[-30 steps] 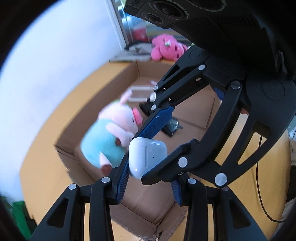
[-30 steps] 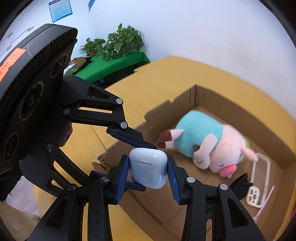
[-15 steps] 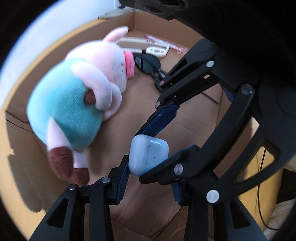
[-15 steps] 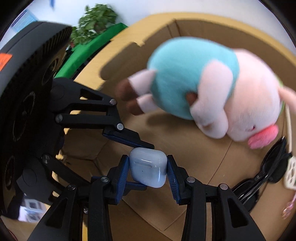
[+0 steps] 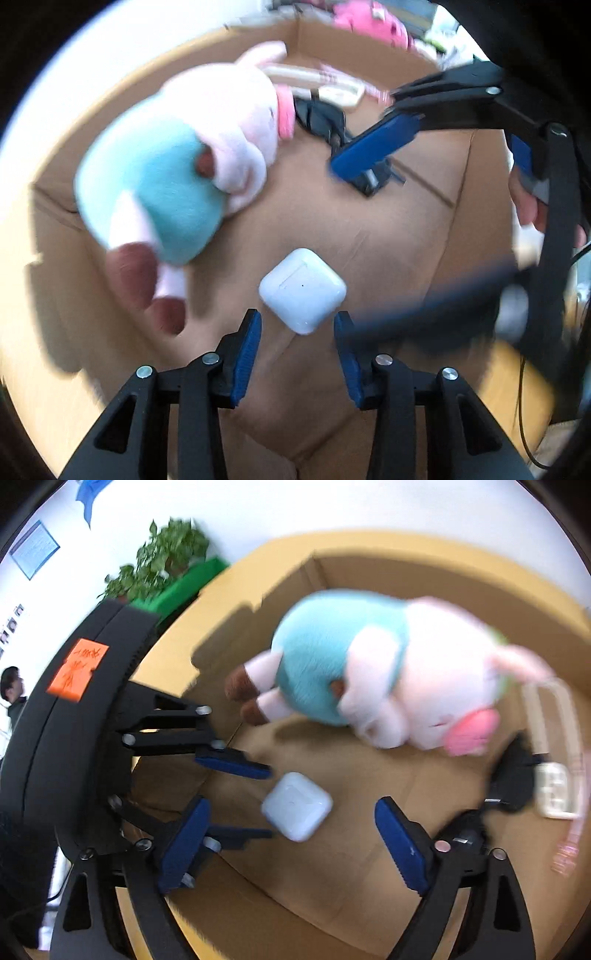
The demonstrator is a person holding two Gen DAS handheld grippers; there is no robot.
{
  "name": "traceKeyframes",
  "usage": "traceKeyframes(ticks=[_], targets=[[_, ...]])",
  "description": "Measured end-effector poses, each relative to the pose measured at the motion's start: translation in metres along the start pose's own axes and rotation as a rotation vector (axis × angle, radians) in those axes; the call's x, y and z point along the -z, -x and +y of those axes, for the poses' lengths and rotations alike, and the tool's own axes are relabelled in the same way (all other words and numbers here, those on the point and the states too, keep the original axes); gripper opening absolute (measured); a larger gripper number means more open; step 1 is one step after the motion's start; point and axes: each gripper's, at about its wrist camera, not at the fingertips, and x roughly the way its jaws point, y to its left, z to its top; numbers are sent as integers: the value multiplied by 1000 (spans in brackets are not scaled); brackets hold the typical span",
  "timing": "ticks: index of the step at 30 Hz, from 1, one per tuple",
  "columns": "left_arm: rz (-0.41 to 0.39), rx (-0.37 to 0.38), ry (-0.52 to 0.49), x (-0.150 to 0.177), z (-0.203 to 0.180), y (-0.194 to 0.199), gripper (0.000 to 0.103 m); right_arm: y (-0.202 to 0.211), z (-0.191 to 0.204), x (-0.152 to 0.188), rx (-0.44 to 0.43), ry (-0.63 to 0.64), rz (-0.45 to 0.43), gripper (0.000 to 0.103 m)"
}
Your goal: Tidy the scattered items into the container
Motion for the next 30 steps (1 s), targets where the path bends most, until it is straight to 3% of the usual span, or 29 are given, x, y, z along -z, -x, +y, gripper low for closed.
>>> traceKeyframes(ticks=[1,6,9,13,17,23,30], targets=[[-64,-11,30,5,-3,17,41,16,5,6,64,18,-58,98],[-359,-156,228,30,-27,87,77,80,25,38,274,65,-245,103],[-535,-262,399,34,-33,110,80,105,24,43,412,60,-301,103],[-665,-349,559,36,-46,120,81,149,18,63,462,8,-346,103],[-686,-476,648,23,-59,117,81,166,21,79,477,7,-343,103],[-654,-558,654,23,-90,130,81,177,25,104,467,16,-335,103],[-646,-563,704,22,-94,124,81,185,21,114,482,17,-347,103]])
